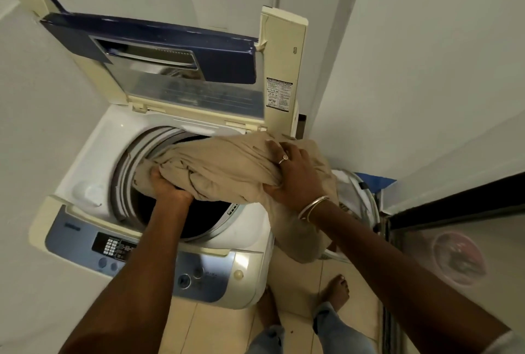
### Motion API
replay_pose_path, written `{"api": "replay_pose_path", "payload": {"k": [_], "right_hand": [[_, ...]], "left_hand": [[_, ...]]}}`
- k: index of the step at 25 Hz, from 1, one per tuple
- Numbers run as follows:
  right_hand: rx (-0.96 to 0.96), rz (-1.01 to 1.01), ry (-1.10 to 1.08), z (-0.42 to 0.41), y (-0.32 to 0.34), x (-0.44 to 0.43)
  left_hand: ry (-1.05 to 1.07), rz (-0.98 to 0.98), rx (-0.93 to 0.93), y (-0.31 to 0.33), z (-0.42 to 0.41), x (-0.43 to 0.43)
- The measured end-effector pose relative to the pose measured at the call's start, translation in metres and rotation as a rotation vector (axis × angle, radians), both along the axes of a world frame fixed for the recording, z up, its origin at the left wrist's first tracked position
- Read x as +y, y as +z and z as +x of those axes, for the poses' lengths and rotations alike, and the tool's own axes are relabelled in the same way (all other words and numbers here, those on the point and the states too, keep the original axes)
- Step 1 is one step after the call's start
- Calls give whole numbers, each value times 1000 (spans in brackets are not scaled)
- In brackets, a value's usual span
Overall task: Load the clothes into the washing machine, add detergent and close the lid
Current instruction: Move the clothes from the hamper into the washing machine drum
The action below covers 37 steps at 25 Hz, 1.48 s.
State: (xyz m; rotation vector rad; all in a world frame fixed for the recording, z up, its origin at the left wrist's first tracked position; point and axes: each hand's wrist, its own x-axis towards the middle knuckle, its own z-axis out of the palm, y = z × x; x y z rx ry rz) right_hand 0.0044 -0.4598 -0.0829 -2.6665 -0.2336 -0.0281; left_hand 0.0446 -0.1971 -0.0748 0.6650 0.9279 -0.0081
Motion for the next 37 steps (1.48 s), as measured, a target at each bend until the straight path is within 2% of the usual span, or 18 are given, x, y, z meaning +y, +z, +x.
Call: {"api": "replay_pose_path", "payload": {"k": [3, 6, 8, 9, 11, 13, 15, 18, 20, 22, 24, 25, 26, 27, 29, 32, 34, 37], "right_hand": [[-25, -161, 0, 3, -4, 10], [-67, -231, -4, 7, -7, 22], [-114, -245, -16, 9, -8, 28], [-139, -258, -17, 9, -10, 30], [-182, -263, -22, 5, -12, 34], [-190, -208, -46, 2, -16, 35], [-186, -39, -64, 0, -19, 28], [-116, 378, -26, -12, -19, 3], [-75, 661, -107, -31, -26, -12], [-63, 929, -484, -48, -32, -27], [57, 969, -1058, -59, -51, -44], [216, 1051, -1246, -63, -63, -52], [412, 1299, -1307, -67, -79, -54], [604, 1631, -1236, -71, -93, -52], [758, 1934, -1065, -75, -103, -44], [647, 2057, -1054, -60, -89, -40], [594, 2037, -1062, -48, -78, -45], [570, 2017, -1133, -39, -69, -52]], "left_hand": [[-227, 173, 230, -41, -3, -4], [-340, 335, 255, -65, -9, -6], [-382, 616, 223, -50, -18, -20], [-417, 816, 152, -33, -23, -31], [-490, 1159, -176, 5, -29, -57], [-657, 1298, -562, 34, -22, -84], [-924, 1361, -774, 46, -8, -113], [-1252, 1449, -863, 46, 1, -148], [-1406, 1487, -908, 38, 0, -160], [-1518, 1658, -1029, 29, 1, -171], [-1658, 1941, -1124, 19, 1, -189], [-1771, 2083, -1081, 14, 1, -199], [-1898, 2203, -994, 9, 2, -208], [-2005, 2300, -891, 6, 2, -215], [-2146, 2439, -676, 1, 2, -228], [-2205, 2569, -449, -4, 1, -233], [-2160, 2601, -480, -10, 1, -233], [-2093, 2467, -479, -1, 2, -227]]}}
